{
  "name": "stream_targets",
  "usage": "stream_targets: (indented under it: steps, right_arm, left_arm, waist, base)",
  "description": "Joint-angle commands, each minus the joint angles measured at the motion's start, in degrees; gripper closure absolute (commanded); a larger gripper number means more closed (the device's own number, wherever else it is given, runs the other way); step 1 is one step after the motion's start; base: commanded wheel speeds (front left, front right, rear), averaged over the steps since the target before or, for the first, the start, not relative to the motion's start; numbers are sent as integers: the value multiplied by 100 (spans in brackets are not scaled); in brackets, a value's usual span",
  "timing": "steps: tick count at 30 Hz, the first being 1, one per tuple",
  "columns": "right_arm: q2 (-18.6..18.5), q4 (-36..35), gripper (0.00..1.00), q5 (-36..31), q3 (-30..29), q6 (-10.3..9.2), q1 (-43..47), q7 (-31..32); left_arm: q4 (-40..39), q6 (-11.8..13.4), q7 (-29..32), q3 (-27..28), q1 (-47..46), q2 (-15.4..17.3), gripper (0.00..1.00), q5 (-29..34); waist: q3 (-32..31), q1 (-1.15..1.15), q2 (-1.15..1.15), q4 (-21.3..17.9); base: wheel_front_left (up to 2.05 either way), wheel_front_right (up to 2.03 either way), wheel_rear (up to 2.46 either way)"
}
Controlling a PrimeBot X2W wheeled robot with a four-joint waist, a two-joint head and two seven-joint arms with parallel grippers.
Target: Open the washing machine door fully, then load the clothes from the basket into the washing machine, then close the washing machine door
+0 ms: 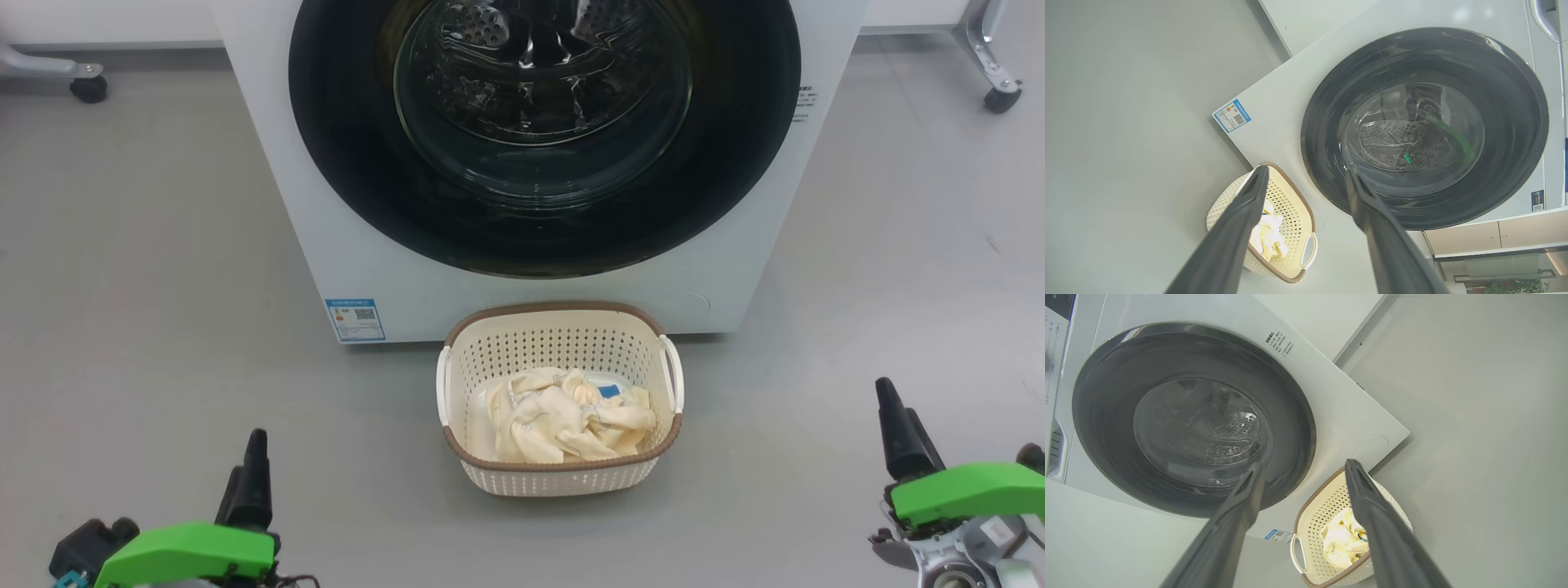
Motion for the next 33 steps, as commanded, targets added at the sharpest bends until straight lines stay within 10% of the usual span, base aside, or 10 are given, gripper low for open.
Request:
stream_targets:
  steps: [1, 33]
  right_arm:
    - [-156, -230, 0, -229, 68, 12, -341, -73]
    - [-81, -513, 0, -3402, 573, 18, -329, -430]
  left_arm:
    - [-241, 46, -65, 80, -337, 116, 0, 185]
    - [-274, 388, -603, -484, -462, 239, 0, 3237]
  waist:
    - [-1, 0, 0, 3]
    - [-39, 0, 0, 7]
  base:
    - [0, 0, 0]
    - [0, 0, 0]
